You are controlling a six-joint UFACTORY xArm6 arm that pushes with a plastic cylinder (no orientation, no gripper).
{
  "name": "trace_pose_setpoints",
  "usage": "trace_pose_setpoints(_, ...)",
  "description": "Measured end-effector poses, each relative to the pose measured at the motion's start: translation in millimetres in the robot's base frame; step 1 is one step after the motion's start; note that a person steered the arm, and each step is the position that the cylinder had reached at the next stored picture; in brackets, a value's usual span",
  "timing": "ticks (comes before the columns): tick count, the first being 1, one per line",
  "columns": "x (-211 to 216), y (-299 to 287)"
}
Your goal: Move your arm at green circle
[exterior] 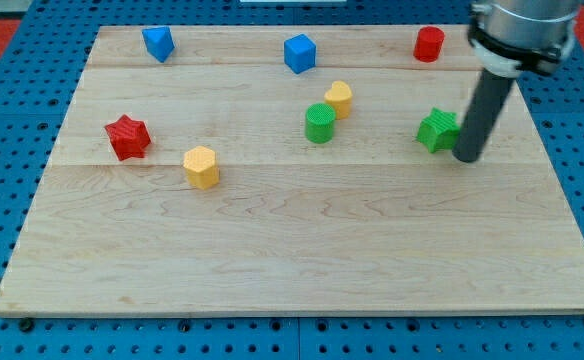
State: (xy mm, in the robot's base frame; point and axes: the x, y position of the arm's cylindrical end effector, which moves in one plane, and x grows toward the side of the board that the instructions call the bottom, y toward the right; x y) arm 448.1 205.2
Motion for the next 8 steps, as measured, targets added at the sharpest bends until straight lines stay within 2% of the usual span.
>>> trace_pose_setpoints(1, 40.6, -24.2)
trace_pose_setpoints(2, 59.4, -59.9)
trace_pose_setpoints(5, 71.0, -100.8)
trace_pose_setpoints(7, 11.2, -161.7)
trace_pose_setpoints(8, -31.8, -196.8)
